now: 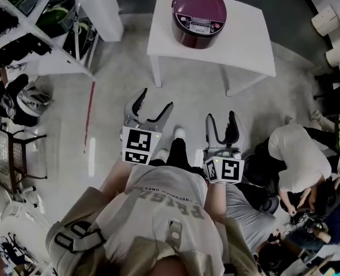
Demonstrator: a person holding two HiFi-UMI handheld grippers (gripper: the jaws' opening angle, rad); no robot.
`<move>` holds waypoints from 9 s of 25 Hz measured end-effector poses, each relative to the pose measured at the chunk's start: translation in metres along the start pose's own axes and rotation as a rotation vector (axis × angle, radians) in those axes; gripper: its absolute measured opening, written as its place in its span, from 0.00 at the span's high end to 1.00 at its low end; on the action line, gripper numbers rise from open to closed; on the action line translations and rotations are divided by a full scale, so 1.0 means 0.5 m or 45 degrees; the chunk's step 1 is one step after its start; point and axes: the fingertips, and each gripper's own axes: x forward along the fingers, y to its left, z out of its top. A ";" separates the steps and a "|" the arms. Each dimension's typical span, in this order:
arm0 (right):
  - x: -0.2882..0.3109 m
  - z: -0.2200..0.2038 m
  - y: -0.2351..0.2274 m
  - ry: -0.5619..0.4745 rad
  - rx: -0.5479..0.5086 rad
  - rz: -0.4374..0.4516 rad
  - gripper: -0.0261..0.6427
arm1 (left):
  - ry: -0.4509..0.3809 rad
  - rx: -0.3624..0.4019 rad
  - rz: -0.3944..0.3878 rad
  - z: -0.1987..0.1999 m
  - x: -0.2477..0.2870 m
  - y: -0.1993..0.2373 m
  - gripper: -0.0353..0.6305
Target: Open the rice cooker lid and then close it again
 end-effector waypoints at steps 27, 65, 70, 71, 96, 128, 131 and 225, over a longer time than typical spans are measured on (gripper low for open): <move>0.334 -0.006 -0.242 0.009 0.011 0.236 0.57 | 0.070 0.001 0.207 0.089 0.323 0.039 0.43; 0.717 -0.060 -0.173 0.317 -0.389 0.412 0.52 | 0.267 0.594 -0.425 0.102 0.661 0.198 0.34; 0.735 -0.103 -0.163 0.525 -0.609 0.634 0.47 | 0.332 0.853 -0.529 0.100 0.687 0.148 0.34; 0.738 -0.116 -0.163 0.558 -0.649 0.680 0.47 | 0.352 0.903 -0.536 0.097 0.694 0.143 0.34; 0.763 -0.243 -0.169 0.897 -1.209 0.987 0.44 | 0.686 1.480 -0.518 0.009 0.779 0.094 0.33; 0.758 -0.246 -0.154 0.965 -1.059 1.050 0.40 | 0.738 1.528 -0.482 -0.004 0.776 0.098 0.33; 0.756 -0.245 -0.153 0.967 -1.044 1.041 0.40 | 0.731 1.527 -0.479 -0.004 0.774 0.097 0.33; 1.292 0.246 -0.482 0.050 -0.309 0.724 0.30 | 0.098 0.764 -0.324 0.504 1.121 0.520 0.17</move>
